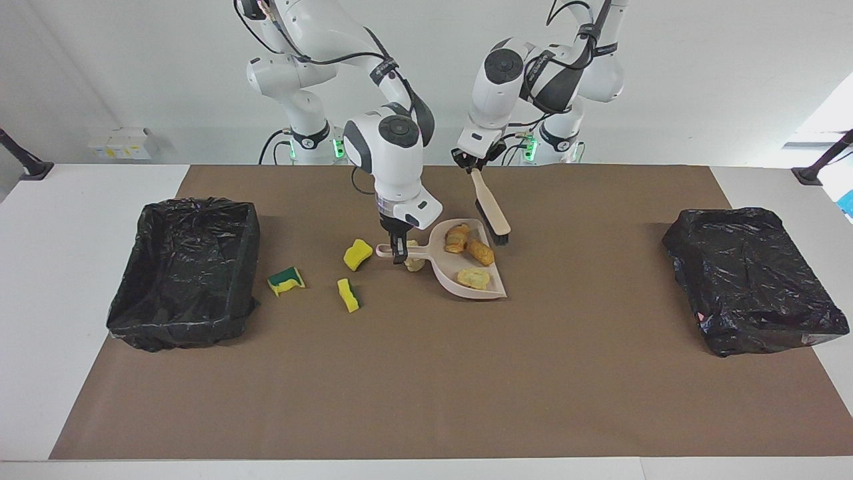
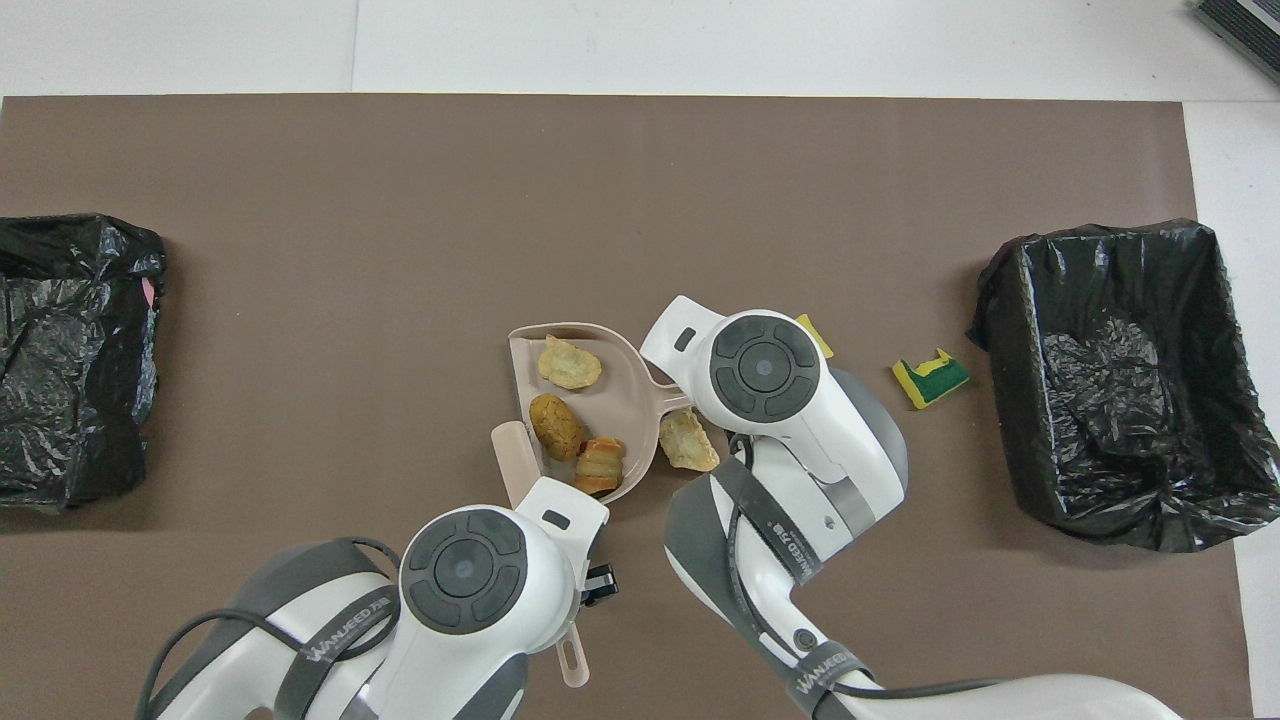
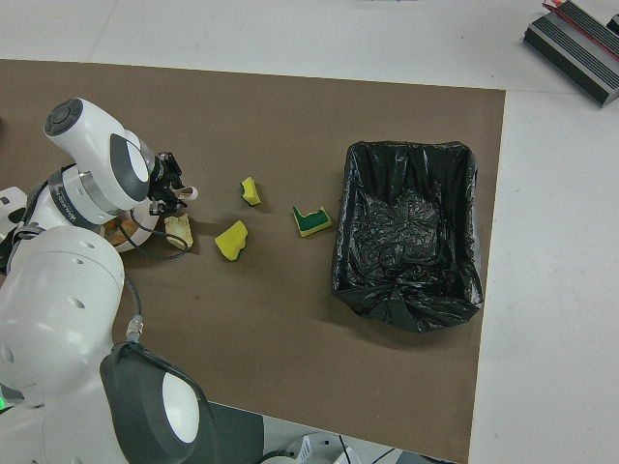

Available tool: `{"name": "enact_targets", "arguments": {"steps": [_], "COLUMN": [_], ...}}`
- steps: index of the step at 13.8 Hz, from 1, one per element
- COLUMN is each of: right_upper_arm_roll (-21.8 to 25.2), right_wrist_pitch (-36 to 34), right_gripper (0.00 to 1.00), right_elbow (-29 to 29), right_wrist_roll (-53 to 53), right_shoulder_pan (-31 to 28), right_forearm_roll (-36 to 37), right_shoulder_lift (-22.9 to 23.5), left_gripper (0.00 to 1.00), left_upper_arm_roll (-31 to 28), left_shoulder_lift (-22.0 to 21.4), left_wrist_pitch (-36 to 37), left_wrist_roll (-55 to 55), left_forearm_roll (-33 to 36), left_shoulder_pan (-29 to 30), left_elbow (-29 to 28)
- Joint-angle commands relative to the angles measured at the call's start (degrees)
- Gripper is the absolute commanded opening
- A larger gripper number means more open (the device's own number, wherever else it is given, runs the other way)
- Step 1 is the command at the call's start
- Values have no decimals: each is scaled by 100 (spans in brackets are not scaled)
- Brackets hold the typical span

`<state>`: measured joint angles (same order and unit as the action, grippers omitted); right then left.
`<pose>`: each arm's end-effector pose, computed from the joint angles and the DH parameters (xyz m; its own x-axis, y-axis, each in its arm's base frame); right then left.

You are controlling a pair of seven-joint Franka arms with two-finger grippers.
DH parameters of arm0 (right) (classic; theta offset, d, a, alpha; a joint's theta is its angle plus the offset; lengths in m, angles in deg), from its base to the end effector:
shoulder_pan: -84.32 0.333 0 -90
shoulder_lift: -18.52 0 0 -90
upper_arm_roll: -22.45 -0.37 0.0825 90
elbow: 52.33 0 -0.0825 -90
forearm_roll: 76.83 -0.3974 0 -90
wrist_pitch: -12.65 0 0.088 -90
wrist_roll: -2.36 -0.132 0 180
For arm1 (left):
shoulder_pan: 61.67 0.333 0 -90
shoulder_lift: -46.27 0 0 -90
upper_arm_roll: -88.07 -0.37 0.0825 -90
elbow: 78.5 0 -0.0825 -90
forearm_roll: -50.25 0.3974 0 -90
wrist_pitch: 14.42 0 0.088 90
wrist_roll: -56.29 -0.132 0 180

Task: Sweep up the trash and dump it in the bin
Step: 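Sweep the bread chunks into the dustpan with the brush in the left gripper, then carry the dustpan with the right gripper over the nearer black bin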

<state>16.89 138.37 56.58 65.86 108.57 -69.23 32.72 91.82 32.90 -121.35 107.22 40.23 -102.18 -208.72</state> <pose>0.5631 0.3102 0.3966 -0.1264 0.9903 -0.0584 0.9883 0.1307 0.0785 0.3102 -0.3283 0.4619 0.9579 0.1848 -0.2198 0.1785 -0.9828 -0.0482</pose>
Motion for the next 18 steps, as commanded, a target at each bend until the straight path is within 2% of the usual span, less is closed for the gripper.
{"name": "enact_targets", "arguments": {"steps": [1, 3, 8, 9, 11, 15, 18], "right_upper_arm_roll": [-50, -50, -50, -50, -50, -15, 3], "right_wrist_pitch": [224, 278, 278, 199, -116, -1048, -1575], "right_gripper": [0, 0, 0, 0, 0, 0, 0], "right_elbow": [-36, -36, -97, -184, -334, -721, -896], "right_wrist_roll": [57, 145, 540, 654, 848, 1155, 1795], "right_shoulder_pan": [-157, -227, -543, -657, -859, -1324, -1834], "right_forearm_roll": [-372, -671, -1410, -1437, -1455, -1455, -1376], "right_shoulder_lift": [12, 12, -59, -67, -146, -383, -542], "left_gripper": [0, 0, 0, 0, 0, 0, 0], "left_upper_arm_roll": [82, 117, 126, 143, 143, 152, 152], "left_shoulder_lift": [-569, -920, -1255, -1326, -1326, -1204, -775], "left_wrist_pitch": [260, 260, 76, -177, -678, -1118, -1760], "left_wrist_roll": [-284, -381, -276, -189, 75, 93, 286], "left_forearm_roll": [176, 176, 167, 167, 141, -219, -422], "left_shoulder_pan": [8, -220, -852, -993, -1309, -1643, -1811], "left_elbow": [-450, -819, -1514, -1724, -1945, -2113, -2219]}}
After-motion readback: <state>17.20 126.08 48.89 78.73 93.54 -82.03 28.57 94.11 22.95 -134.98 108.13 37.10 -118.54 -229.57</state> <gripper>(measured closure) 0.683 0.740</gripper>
